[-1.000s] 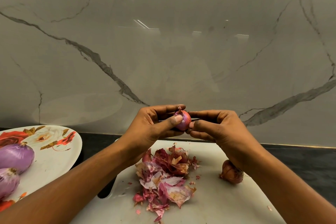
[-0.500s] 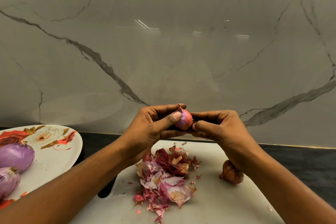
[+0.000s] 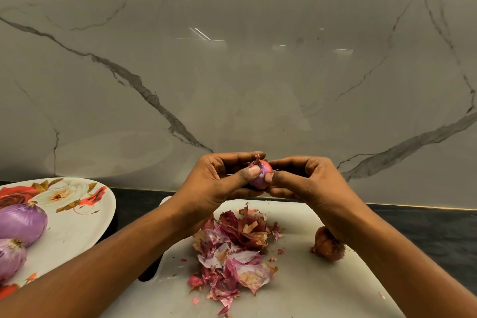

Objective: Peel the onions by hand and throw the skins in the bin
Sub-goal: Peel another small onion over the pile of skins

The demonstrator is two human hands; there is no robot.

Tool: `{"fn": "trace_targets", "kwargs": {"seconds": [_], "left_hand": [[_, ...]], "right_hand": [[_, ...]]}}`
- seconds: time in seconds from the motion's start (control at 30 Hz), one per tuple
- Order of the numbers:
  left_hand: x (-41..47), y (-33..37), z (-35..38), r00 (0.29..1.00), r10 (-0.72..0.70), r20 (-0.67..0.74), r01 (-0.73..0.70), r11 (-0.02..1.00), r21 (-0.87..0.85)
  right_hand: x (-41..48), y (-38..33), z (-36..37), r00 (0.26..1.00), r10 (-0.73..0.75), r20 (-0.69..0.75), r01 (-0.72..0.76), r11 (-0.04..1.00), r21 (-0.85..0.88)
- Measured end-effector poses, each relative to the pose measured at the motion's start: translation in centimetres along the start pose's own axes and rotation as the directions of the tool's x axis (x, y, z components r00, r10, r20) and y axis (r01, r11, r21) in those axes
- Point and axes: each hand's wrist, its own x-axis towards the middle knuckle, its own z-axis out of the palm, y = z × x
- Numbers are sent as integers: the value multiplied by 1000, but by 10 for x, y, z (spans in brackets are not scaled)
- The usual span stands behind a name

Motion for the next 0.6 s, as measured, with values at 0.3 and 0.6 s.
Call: {"fn": "trace_targets", "kwargs": {"seconds": [0.3, 0.6], "left_hand": [[2, 3, 1, 1000, -17, -8, 17, 996, -93], [2, 0, 0, 999, -3, -38, 1, 998, -62]], "right_hand": [[-2, 0, 0, 998, -51, -30, 48, 995, -86], [-3, -2, 3, 998, -59, 16, 61, 995, -83]]}}
